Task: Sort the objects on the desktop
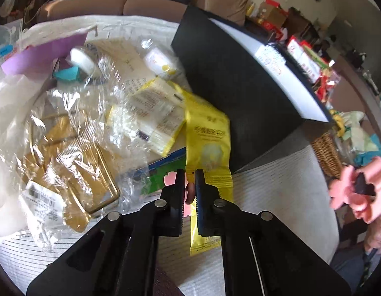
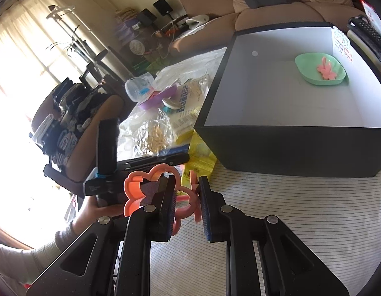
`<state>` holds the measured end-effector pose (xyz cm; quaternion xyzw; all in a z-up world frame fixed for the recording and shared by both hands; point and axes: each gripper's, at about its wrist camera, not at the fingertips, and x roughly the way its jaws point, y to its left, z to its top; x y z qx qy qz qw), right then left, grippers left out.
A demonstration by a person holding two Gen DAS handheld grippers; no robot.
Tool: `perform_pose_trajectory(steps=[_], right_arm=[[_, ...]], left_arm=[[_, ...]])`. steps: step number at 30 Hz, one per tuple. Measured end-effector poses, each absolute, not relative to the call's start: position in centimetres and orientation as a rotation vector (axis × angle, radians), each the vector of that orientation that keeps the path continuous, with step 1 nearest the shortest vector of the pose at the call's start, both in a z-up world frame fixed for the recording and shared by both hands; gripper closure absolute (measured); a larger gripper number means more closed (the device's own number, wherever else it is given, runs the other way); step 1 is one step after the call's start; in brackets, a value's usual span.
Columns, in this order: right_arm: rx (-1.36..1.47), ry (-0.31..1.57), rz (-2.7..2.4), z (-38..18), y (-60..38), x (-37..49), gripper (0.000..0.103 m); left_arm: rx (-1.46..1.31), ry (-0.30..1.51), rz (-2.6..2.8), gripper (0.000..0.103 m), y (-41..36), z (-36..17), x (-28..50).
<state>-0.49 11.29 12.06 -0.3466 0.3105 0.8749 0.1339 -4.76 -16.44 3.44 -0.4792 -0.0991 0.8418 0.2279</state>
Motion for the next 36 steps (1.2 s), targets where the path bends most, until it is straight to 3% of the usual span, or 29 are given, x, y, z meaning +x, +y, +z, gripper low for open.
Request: perform_pose_trajectory(steps=[15,21,23,25,30,33,36], right_arm=[[-0.962,0.899,2.538,13.3,11.3,0.6,0.085],[-0.99,0.827,2.568,13.8,9.2,0.9,0.085],[-1.014,0.809,2.578,13.5,8.6,1.1,0.085],[-1.044,0.763,2.568,13.1,7.7,1.5,0.085],[-1.085,0.669,2.533,12.1,6.6,2.2,0.085],[-1.091,0.632,2.52,11.8,6.1,2.5,0.085],[-1.099,0.603,2.515,11.7,5.8,2.6,0.085]], left_arm=[[-1.297,-0.39,2.342,0.099,-19.5,8.7,0.7],[-1.298,-0.282,2.374,0.097,-19.3,9.4,4.2],[-1.303,-0.189,2.363,0.089,-18.1,9.0,6.0],[-1.336,-0.096,2.363,0.068,-16.7,8.0,7.2],[-1.374,0.011,2.348,0.06,-13.9,5.8,8.4],[-1.379,0.034,2.358,0.043,-13.0,5.3,8.5],[-1.411,0.042,2.352,0.047,-12.5,4.5,7.8]])
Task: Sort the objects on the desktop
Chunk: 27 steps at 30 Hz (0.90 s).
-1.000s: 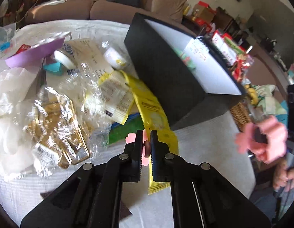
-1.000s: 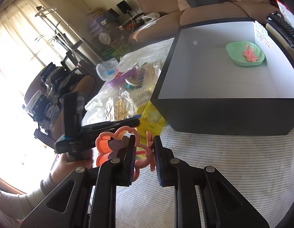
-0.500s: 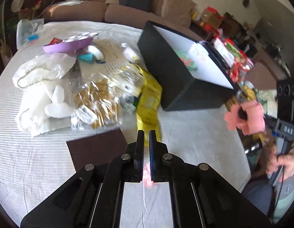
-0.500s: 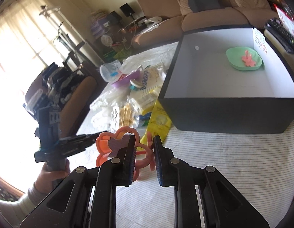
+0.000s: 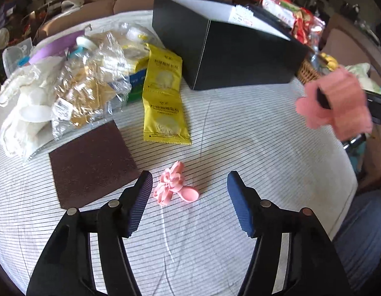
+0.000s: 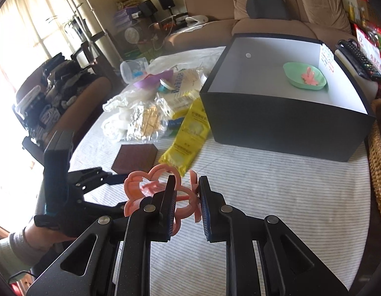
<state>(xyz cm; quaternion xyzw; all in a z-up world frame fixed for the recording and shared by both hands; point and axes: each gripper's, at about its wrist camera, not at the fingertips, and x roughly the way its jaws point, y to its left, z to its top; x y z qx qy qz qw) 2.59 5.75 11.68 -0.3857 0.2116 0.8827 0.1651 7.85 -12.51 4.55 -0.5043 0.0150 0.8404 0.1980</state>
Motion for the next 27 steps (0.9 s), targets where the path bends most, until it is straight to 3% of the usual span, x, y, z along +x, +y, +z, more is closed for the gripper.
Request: perform_pose_trajectory(steps=[1,2,7,16,27], right_arm=[[-1.1,0.6,2.515,11.6,5.6,2.6,0.085],[-1.101,0.599,2.515,11.5,5.6,2.7,0.085],[-1.108,0.577,2.517,11.5,5.2,2.7,0.085],[-1.08,0.585,2.542,12.2,4.8,3.1,0.085],[-0.999,0.574,2.549,16.5,9.2,4.5,0.085]], left_arm=[[-1.43,0.033,2.346,0.069,-12.5,4.2,7.6],[-1.455,0.022,2.335,0.084,-12.5,3.8,7.4],[-1.456,-0.071,2.346,0.098,-13.4,4.1,7.2],[-1.385,-0.129,2.367,0.098,-14.0,7.8,7.7],[-1.213,-0.114,2.343,0.098,-9.0,17.4,3.8]])
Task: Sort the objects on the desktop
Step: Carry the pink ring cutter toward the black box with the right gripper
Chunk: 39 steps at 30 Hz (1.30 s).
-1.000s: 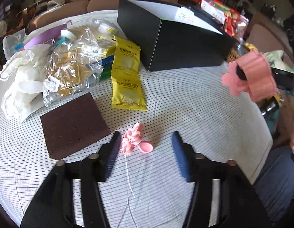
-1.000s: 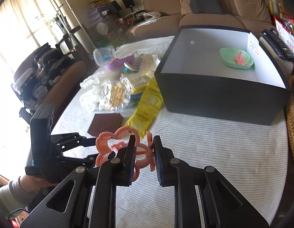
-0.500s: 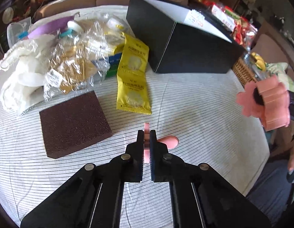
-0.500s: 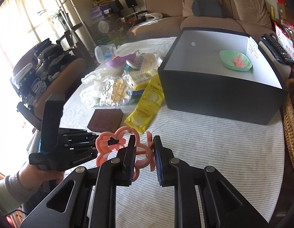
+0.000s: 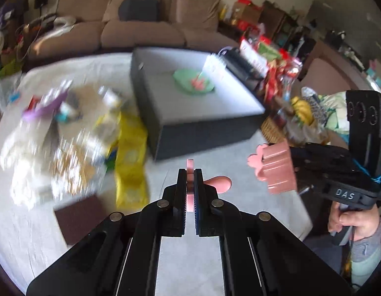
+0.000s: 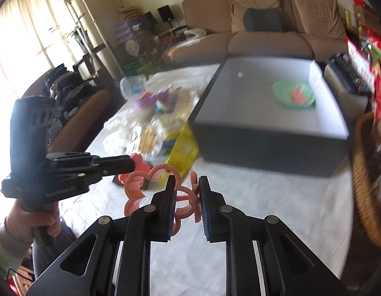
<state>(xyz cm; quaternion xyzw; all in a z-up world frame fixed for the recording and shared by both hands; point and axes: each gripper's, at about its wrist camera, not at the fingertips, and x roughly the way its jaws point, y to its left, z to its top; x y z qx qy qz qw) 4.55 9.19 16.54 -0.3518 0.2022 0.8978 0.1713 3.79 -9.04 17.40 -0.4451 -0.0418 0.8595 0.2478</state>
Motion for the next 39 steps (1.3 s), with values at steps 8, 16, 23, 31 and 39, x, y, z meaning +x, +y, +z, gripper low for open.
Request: perform_pose_trajectory(steps=[8,16,23,31,39], right_arm=[[-0.947,0.603,2.457,21.5,20.5,3.6,0.085],[-1.024,0.627,2.309,19.8,33.6,-2.1,0.085],[-1.228,0.53,2.121,14.5,43.0,-9.3,0.085],[-1.396,0.421,1.994,9.3,46.7,-14.3,0.084],[-1.357,0.477,2.016,9.8,46.6,-13.4,0.066]], left_arm=[[-1.21,-0.051,2.306,0.098,-1.5,20.6,-6.5],[-1.406,-0.191,2.236,0.098,4.0,16.1,-19.9],[-1.565,-0.145,2.201,0.098,8.4,8.7,-28.9],[-1.615,-0.214,2.201,0.096,8.4,5.0,-32.9],[-1.643,-0.201,2.227,0.085,6.1,6.7,-32.1]])
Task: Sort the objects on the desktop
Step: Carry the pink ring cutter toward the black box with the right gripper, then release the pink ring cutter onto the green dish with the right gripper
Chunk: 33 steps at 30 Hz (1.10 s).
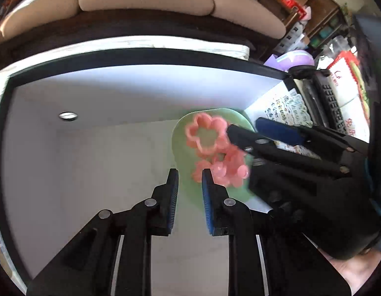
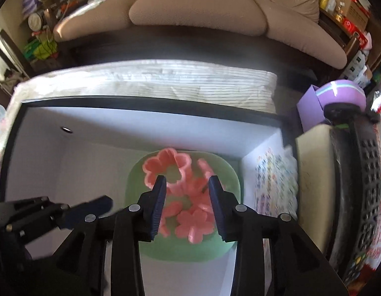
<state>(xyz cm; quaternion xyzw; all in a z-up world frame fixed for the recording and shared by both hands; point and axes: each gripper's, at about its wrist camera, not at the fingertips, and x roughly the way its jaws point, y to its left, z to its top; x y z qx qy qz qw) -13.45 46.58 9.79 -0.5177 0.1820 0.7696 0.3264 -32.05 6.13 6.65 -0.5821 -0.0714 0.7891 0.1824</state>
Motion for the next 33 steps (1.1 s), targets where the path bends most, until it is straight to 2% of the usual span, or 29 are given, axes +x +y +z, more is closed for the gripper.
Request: perform_pose_trajectory(steps=[5,8,11,13,17,19,20,21,22,23,26,33], right_arm=[[-1.309,0.45,2.052,13.2,45.0,-11.4,0.063],[-1.263,0.438,2.073,16.0,43.4,-9.3,0.057],[-1.238,0.426,2.085,17.8,41.3,-7.1,0.047],[-1.239,0.438,2.086,18.2,40.3,-6.0,0.047],[-1.212,0.487,2.109,19.0,37.6,-3.5,0.047],[-1.186,0.51,2.122,19.5,35.9,-2.2,0.045],[-1.174,0.522,2.132,19.7,34.9,-1.6,0.04],[-1.166,0.528,2.138,19.9,34.2,-1.2,0.037],[-1.154,0.54,2.144,20.0,33.2,-0.7,0.027],[-1.145,0.551,2.148,20.0,32.2,-0.2,0.016],[-1.12,0.551,2.169,20.2,29.3,0.6,0.002],[-1.104,0.491,2.198,20.7,23.3,2.4,0.001]], left_arm=[[-1.624,-0.188,2.254,0.084,4.8,9.9,-29.7],[-1.594,-0.183,2.278,0.074,4.4,12.2,-27.9],[-1.577,-0.196,2.308,0.062,3.9,14.3,-25.7],[-1.573,-0.215,2.313,0.052,3.3,15.3,-24.4],[-1.544,-0.269,2.33,0.039,2.3,17.6,-21.0],[-1.518,-0.287,2.334,0.024,1.9,18.5,-19.4],[-1.499,-0.289,2.334,0.018,1.7,19.1,-18.3],[-1.488,-0.287,2.337,0.003,1.4,19.4,-17.6],[-1.476,-0.273,2.35,0.0,1.1,19.9,-16.4],[-1.464,-0.264,2.363,0.0,0.8,20.3,-15.5],[-1.425,-0.239,2.413,0.0,-0.9,21.3,-12.3],[-1.335,-0.168,2.513,0.0,-4.3,22.6,-5.1]])
